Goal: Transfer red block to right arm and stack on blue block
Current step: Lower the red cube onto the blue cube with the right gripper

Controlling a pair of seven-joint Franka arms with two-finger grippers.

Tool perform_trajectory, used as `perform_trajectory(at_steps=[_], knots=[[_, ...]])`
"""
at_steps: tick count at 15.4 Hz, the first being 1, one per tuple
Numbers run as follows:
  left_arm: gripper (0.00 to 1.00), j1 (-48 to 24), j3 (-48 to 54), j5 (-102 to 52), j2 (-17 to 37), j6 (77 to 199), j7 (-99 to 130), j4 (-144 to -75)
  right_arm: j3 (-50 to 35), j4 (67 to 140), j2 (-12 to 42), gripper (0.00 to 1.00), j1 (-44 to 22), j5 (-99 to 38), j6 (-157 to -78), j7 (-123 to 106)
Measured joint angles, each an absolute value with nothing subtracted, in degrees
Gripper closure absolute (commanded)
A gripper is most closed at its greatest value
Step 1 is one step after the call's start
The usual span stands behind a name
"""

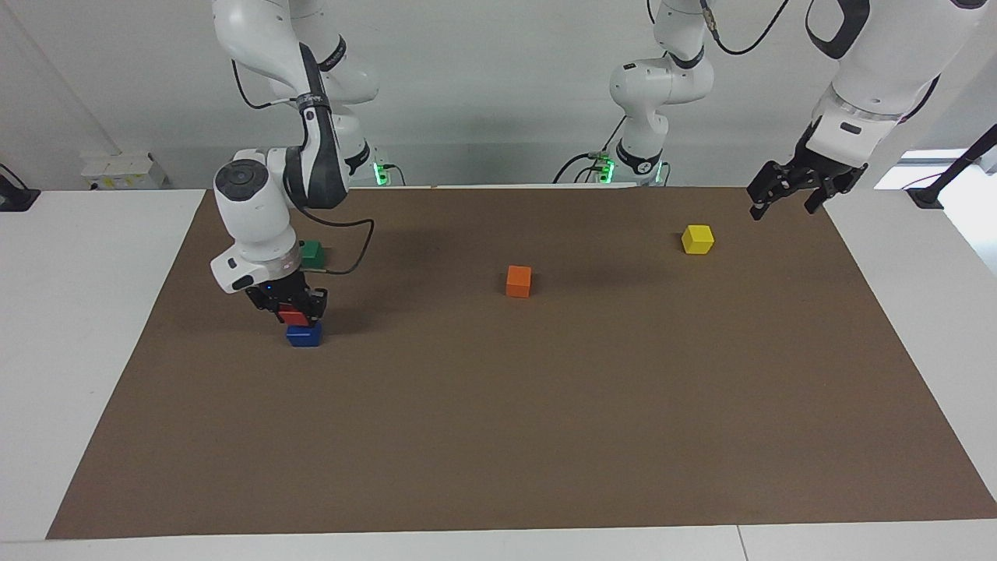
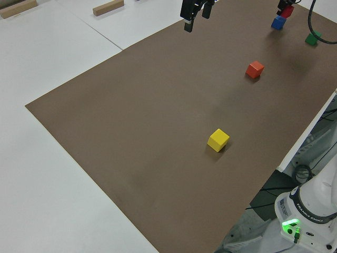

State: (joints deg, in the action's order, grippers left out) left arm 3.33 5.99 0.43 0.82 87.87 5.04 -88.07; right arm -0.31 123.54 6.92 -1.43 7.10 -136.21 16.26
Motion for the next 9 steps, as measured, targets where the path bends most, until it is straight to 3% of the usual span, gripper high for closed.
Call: perform_trajectory(at_steps=[9], knots=[[0.00, 3.0, 6.0, 0.4, 0.9, 87.2, 5.0, -88.3, -0.3, 124.6, 7.6, 1.00, -1.4, 7.1, -138.4, 16.3]])
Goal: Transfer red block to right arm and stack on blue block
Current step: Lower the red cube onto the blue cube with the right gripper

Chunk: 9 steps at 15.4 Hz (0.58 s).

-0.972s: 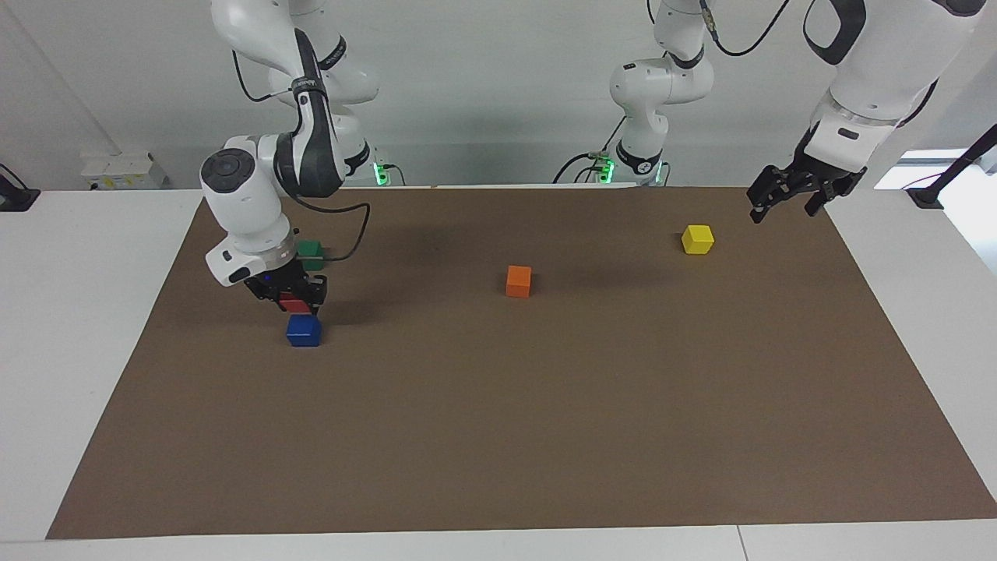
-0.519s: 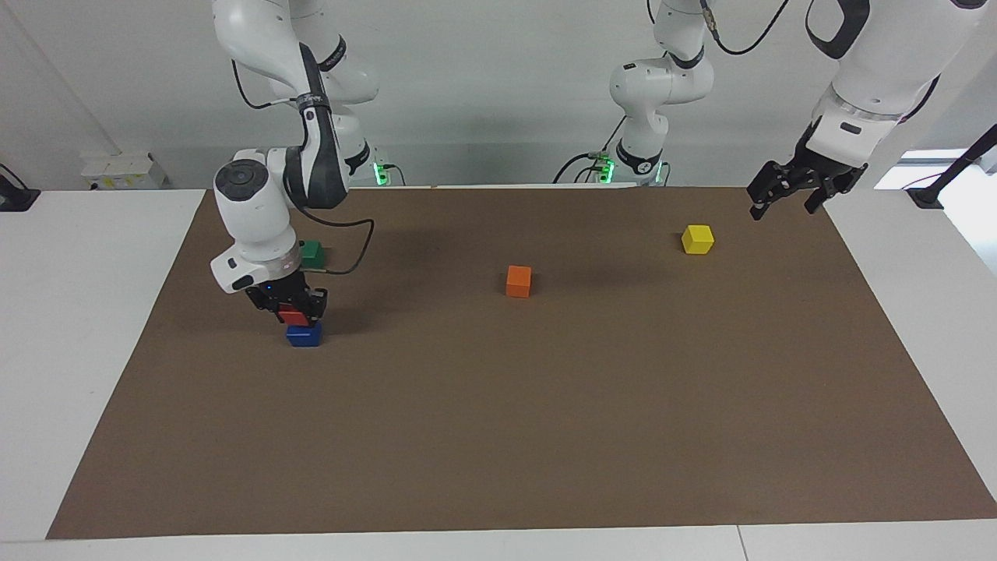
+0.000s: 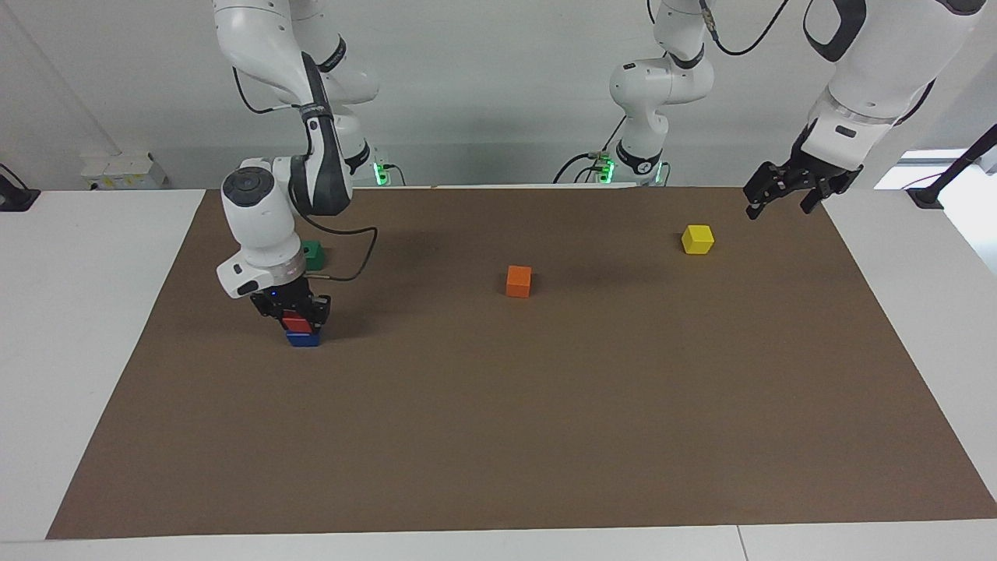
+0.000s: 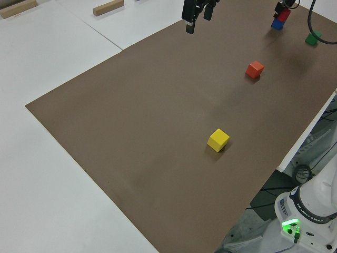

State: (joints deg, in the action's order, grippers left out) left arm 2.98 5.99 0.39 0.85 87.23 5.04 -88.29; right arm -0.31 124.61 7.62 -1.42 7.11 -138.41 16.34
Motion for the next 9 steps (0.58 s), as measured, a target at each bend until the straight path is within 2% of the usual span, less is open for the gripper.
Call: perform_trajectory(at_steps=[8, 9], knots=[[0.00, 2.8, 6.0, 0.4, 0.8, 87.1, 5.0, -88.5, -0.2, 124.7, 7.6, 1.00, -0.6, 7.1, -138.4, 16.3], [0.00, 2.8, 6.0, 0.4, 0.8, 87.1, 5.0, -88.5, -0.2, 124.8, 7.6, 0.93, -0.4, 7.1, -138.7, 16.3]])
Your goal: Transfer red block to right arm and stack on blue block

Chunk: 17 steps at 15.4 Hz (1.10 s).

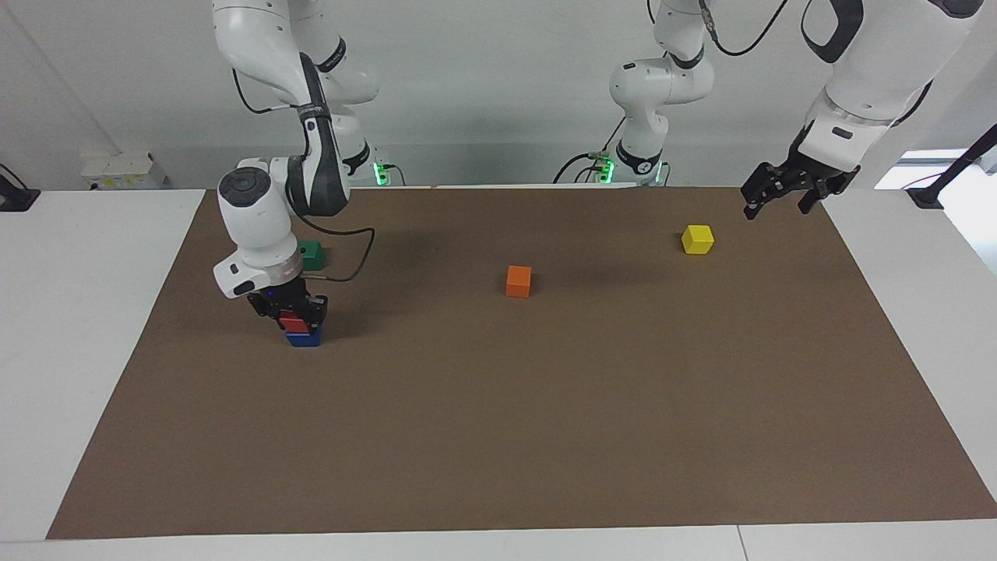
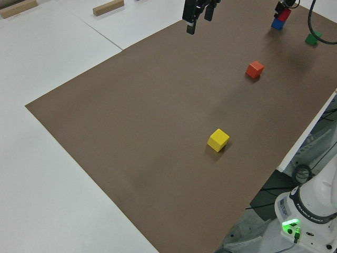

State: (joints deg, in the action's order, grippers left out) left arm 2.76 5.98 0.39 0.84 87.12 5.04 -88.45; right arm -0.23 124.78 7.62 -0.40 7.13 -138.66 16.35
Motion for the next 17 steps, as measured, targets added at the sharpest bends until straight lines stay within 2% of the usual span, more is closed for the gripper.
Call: perform_trajectory(at_steps=[1, 2, 4, 5, 11, 13, 17], knots=[[0.00, 2.8, 6.0, 0.4, 0.8, 87.0, 5.0, -88.5, -0.2, 125.1, 7.6, 0.43, -0.2, 7.1, -139.8, 16.4], [0.00, 2.8, 6.0, 0.4, 0.7, 86.6, 5.0, -88.4, -0.2, 125.8, 7.6, 0.21, 0.0, 7.1, -141.6, 16.4], [0.00, 2.8, 5.8, 0.4, 0.4, 86.1, 5.0, -88.4, -0.2, 126.9, 7.6, 0.18, 0.3, 7.1, -143.6, 17.6], [0.00, 2.8, 5.8, 0.4, 0.2, 86.2, 5.0, -88.4, -0.3, 127.1, 7.6, 0.00, 0.3, 7.1, -143.8, 18.8], [0.00, 2.6, 5.8, 0.4, -0.3, 86.4, 5.0, -89.1, -0.4, 126.4, 7.6, 0.00, 0.3, 7.1, -141.4, 20.0], [0.00, 2.6, 5.8, 0.4, -0.4, 86.4, 5.0, -89.3, -0.4, 123.0, 7.3, 0.00, 0.3, 7.5, -135.4, 19.4], [0.00, 2.6, 5.5, 0.4, -0.5, 86.4, 5.0, -89.9, -0.4, 110.0, 5.0, 0.00, 0.5, 7.5, -119.0, 8.1]])
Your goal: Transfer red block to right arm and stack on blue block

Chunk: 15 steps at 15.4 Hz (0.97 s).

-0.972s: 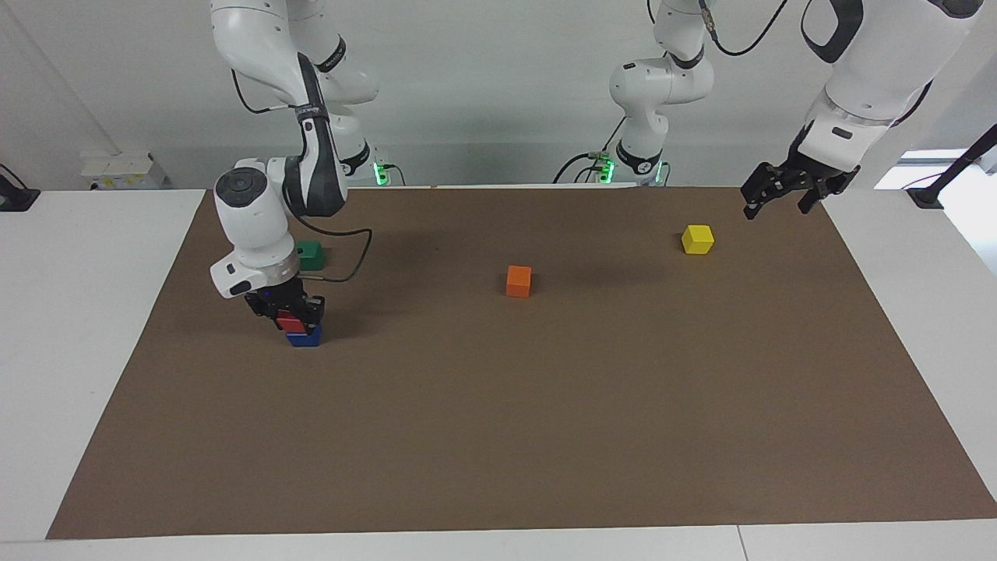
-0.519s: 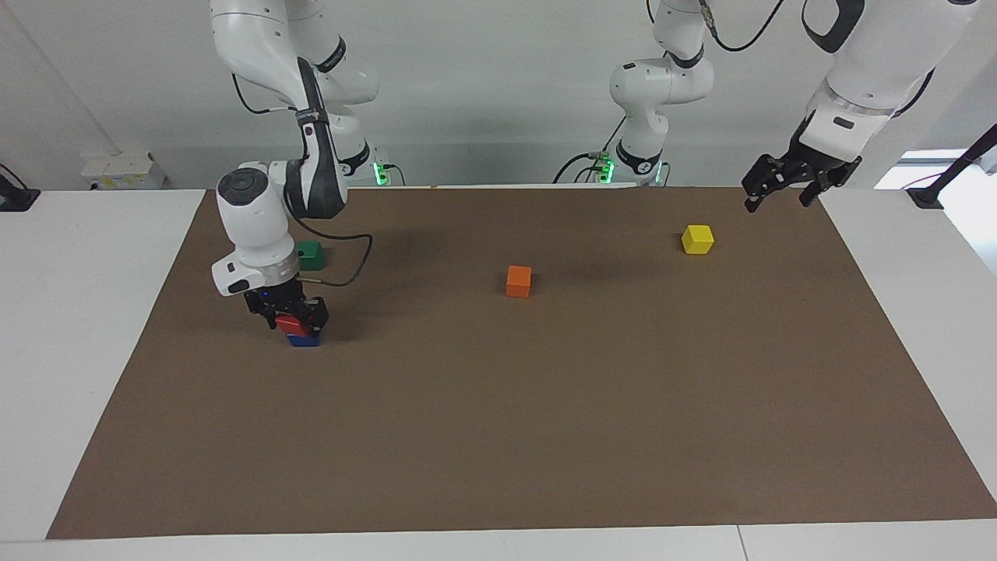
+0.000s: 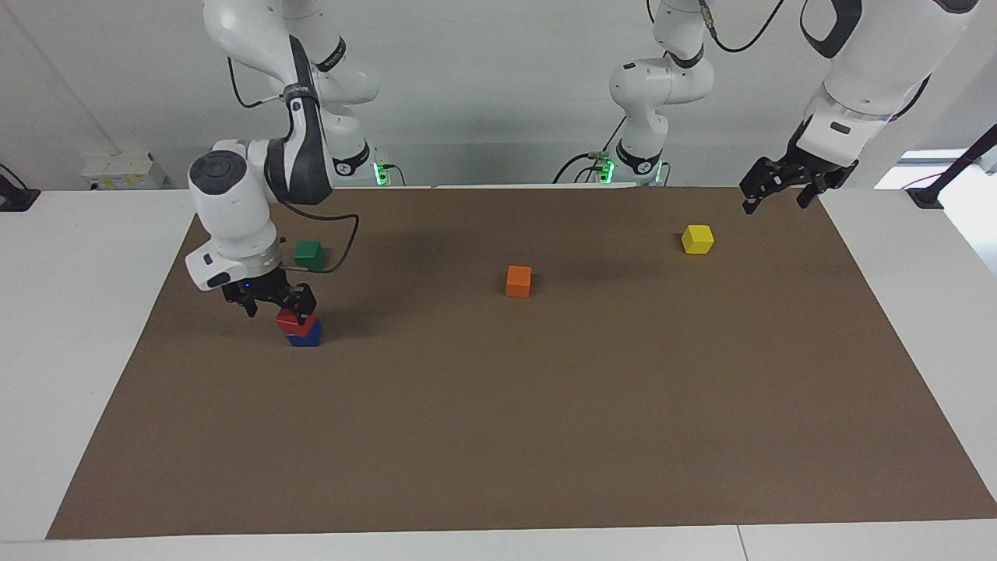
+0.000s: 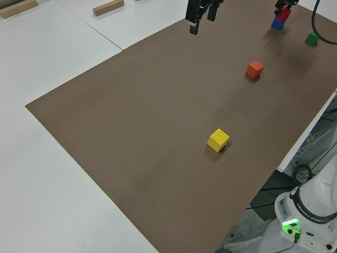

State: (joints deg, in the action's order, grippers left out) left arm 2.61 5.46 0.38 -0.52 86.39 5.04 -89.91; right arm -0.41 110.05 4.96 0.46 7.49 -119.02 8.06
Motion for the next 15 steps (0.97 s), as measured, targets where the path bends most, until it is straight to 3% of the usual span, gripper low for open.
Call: perform_trajectory(at_steps=[4, 9, 15], knots=[[0.00, 2.6, 5.4, 0.4, -1.4, 86.4, 5.0, -90.1, -0.6, 105.0, 0.4, 0.00, 0.4, 4.8, -109.5, 1.6], [0.00, 2.6, 5.4, 0.4, -1.6, 86.4, 5.0, -90.4, -0.7, 97.9, -3.2, 0.00, 0.6, 2.3, -90.7, -5.2], [0.00, 2.6, 5.4, 0.4, -1.6, 86.4, 5.0, -90.4, -0.6, 92.0, -2.2, 0.00, 4.3, 1.1, -85.5, -9.4]])
